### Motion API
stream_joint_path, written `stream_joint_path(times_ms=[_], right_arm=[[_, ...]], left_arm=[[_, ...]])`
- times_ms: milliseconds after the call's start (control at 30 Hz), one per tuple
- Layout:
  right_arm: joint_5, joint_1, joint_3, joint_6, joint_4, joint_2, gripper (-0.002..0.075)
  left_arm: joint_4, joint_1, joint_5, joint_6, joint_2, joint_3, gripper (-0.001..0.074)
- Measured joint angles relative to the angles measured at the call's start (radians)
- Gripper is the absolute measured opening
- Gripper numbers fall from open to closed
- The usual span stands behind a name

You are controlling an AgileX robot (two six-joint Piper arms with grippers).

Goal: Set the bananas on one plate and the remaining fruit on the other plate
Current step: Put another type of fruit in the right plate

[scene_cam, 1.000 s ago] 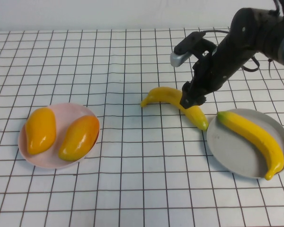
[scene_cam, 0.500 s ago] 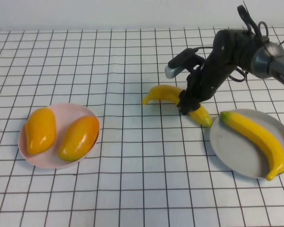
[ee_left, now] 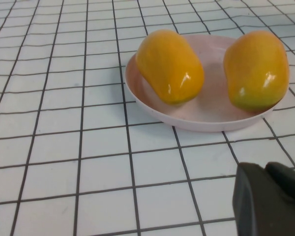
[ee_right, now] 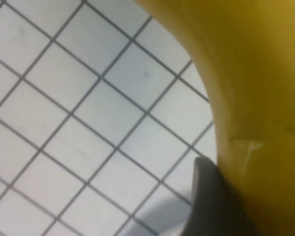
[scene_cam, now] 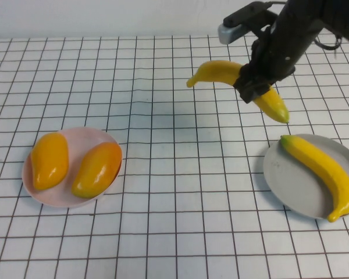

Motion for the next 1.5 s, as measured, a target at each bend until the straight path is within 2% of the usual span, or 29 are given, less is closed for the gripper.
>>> stream_joint_path(times_ms=[200,333,433,600,1067,1133,1267,1333,1400,1500], right_arm=[[-0.009,0.0,0.353,0.095,-0.127,-0.249,0.0315],[-0.114,0.0,0.638,0.17,-0.155,-0.377,0.0315],[-0.212,0.0,0.79,0.21,-0.157,-0.434,0.0315],[-0.337,0.0,0.934,0.302,-0.212,-0.441,0.0315],[-0.486,0.0,0.967,0.418,-0.217,-0.393,0.0315],[-0.489,0.0,0.967,0.425,-0.213,-0.393,0.0347],[-0.49,0.0,0.967,0.428,-0.213,-0.393,0.0484],[-0.481,0.0,0.967,0.43,-0.213,-0.393,0.0494],[-0.454,0.0,0.967,0.432,-0.213,-0.393,0.0455],[-0.418,0.0,0.968,0.432,-0.213,-0.413,0.0279]], left_arm=[[0.0,0.0,0.0,0.0,0.0,0.0,0.0004],[0.0,0.0,0.0,0.0,0.0,0.0,0.0004],[0.0,0.0,0.0,0.0,0.0,0.0,0.0004],[0.0,0.0,0.0,0.0,0.0,0.0,0.0004],[0.0,0.0,0.0,0.0,0.0,0.0,0.0004],[0.0,0.0,0.0,0.0,0.0,0.0,0.0004],[0.0,0.0,0.0,0.0,0.0,0.0,0.0004],[0.0,0.0,0.0,0.0,0.0,0.0,0.0004],[0.0,0.0,0.0,0.0,0.0,0.0,0.0004],[0.0,0.0,0.0,0.0,0.0,0.0,0.0004]])
